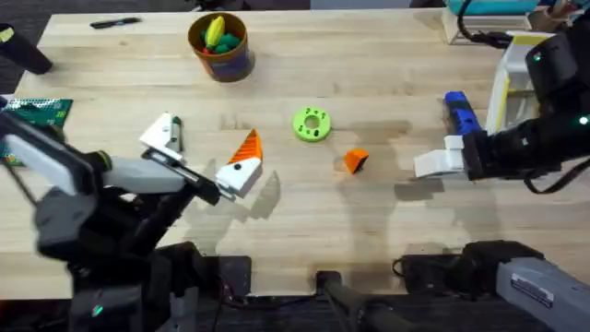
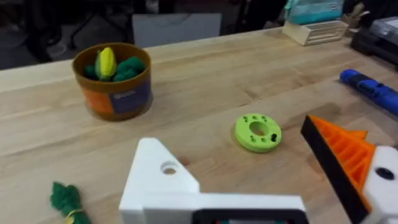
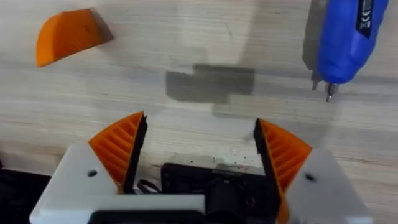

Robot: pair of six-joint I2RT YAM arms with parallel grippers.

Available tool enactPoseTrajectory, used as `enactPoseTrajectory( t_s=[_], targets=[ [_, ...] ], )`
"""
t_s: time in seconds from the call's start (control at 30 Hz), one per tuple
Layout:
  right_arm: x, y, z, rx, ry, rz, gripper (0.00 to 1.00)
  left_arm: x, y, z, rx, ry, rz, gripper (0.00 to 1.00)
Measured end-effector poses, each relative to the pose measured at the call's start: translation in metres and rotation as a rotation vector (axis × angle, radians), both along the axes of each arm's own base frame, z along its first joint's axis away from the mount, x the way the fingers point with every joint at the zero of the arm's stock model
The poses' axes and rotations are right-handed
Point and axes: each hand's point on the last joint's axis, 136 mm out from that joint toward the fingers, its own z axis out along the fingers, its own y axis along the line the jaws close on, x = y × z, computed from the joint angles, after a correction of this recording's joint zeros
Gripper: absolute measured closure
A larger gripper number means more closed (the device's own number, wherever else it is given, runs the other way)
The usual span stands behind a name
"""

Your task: Pick up the gripper from the table and insert it into the empty holder that is missing its gripper. Then pick up a screw, insert it into the mounting hole, and use the screwdriver to tighten it. Finally, clean up the table by picking up the vegetable and placing it into the bucket.

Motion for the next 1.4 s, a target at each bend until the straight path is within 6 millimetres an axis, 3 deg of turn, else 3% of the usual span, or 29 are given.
enactPoseTrajectory(
  t_s=[0.17, 0.5, 0.97, 1.13, 1.4],
  targets=[
    [0.0, 0.0, 0.0, 0.0, 0.0, 0.0, 0.008, 0.005, -0.016, -0.022, -0.04, -0.02, -0.085, 0.015],
    [0.0, 0.0, 0.0, 0.0, 0.0, 0.0, 0.008, -0.012, -0.053, -0.021, -0.051, -0.046, -0.274, 0.015],
    [0.0, 0.0, 0.0, 0.0, 0.0, 0.0, 0.008, -0.014, -0.054, -0.021, -0.054, -0.043, -0.284, 0.015],
    [0.021, -0.011, 0.002, -0.064, -0.088, 0.005, 0.008, -0.014, -0.054, -0.02, -0.055, -0.043, -0.284, 0.014],
    [0.019, -0.017, 0.002, -0.105, -0.082, 0.011, 0.008, -0.014, -0.054, -0.02, -0.055, -0.043, -0.284, 0.014]
  ],
)
